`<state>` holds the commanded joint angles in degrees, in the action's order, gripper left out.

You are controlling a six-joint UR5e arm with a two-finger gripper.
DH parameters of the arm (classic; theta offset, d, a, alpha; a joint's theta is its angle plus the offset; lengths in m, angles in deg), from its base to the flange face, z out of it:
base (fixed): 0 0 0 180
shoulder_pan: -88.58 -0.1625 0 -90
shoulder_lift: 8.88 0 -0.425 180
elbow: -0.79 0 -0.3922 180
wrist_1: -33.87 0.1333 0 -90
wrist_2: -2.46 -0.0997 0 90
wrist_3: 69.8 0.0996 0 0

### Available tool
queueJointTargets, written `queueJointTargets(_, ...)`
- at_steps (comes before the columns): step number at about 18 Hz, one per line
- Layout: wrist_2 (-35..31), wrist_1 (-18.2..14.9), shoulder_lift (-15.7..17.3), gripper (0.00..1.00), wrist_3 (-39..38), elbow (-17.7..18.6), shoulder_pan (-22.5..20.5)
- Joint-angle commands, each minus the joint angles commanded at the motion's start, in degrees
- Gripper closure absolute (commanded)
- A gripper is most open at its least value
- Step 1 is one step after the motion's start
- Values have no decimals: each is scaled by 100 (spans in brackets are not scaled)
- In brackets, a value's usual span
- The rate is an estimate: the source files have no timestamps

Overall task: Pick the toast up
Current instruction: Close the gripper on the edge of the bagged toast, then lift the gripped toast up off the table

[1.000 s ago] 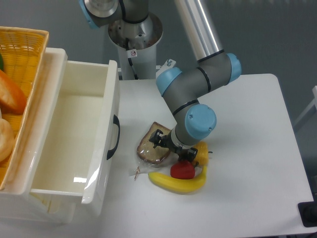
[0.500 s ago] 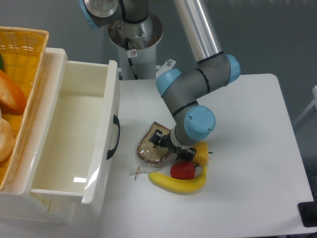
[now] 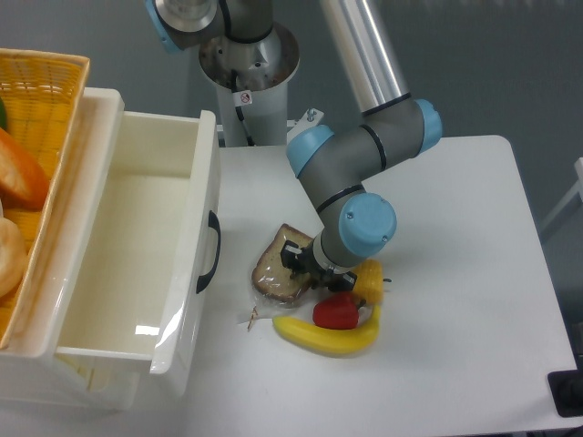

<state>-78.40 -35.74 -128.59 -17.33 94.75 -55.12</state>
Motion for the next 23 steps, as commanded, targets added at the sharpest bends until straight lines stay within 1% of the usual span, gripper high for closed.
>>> queueJointTargets(3,0,-9,17,100,-9,-9,0)
queueJointTargets(8,-53,-53,140,100,-175,-62,0)
queueJointTargets(11,-62,-114,342,100,-211,-79,0)
queueJointTargets(13,-70,-237,483,100,-211,-114,-35)
queueJointTargets(17,-79,-606,773,100,-211,-403,-193)
queueJointTargets(19,-62,-624,922,100,-211,-492,-307)
queueJointTargets(23,-62,-668,1133,100,-211,-510,-430)
